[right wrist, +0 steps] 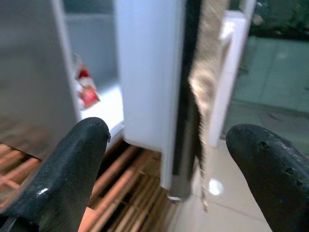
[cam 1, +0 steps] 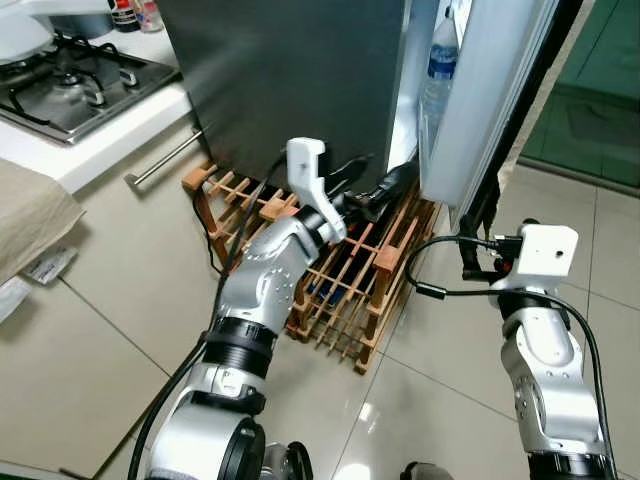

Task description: Restocking fridge

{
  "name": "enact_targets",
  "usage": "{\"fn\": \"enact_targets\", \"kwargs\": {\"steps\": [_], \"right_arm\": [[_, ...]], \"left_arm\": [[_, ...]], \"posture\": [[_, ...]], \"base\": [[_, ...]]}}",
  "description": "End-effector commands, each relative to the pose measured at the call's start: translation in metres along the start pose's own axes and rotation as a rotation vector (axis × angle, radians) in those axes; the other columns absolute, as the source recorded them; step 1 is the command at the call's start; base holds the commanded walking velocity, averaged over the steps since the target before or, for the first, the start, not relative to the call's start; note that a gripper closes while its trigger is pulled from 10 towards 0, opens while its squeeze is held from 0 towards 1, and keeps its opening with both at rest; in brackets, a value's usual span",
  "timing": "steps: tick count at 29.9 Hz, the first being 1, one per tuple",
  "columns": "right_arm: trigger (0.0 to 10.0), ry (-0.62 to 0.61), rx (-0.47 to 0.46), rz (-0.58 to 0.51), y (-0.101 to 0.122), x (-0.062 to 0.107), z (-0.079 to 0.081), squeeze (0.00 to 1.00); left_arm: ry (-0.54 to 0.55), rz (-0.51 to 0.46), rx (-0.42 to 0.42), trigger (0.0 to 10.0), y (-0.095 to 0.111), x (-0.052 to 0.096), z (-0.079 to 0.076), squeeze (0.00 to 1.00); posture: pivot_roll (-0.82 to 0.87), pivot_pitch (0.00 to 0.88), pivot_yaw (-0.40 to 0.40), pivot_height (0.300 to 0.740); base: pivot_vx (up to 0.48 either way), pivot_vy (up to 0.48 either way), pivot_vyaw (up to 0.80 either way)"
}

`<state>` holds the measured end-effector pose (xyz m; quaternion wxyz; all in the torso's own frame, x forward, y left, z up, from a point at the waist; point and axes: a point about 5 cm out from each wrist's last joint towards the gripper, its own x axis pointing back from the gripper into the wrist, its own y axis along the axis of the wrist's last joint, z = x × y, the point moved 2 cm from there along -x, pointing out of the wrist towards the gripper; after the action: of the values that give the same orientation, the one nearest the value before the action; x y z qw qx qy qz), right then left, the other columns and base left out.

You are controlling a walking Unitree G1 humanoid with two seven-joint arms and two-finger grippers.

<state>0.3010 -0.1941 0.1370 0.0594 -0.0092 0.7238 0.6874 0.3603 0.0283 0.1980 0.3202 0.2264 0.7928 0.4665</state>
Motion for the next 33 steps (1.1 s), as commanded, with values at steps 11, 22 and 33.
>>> {"fn": "enact_targets", "kwargs": {"steps": [11,22,33], "right_arm": [[10.0,0.052,-0.024,-0.078,0.021,-0.042,0.010,0.03],[10.0,0.086,-0.045,-0.090,0.026,-0.080,0.021,0.03],[10.0,0.078,-0.067,-0.056,0.039,-0.113,0.018,0.03]], "left_arm": [[0.597,0.121,-0.323,10.0,-0.016,0.048,0.074,0.00],[0.690,0.138,-0.392,10.0,-0.021,0.053,0.086,0.00],[0.722,0.113,-0.446,10.0,-0.013,0.055,0.091,0.00]], "posture": [[-0.12,0.000,0.034,0.740],[-0.12,0.000,0.034,0.740],[-0.08,0.000,0.011,0.740]], "base": [[0.000,0.000,0.00],[0.000,0.000,0.00],[0.000,0.000,0.00]]}}
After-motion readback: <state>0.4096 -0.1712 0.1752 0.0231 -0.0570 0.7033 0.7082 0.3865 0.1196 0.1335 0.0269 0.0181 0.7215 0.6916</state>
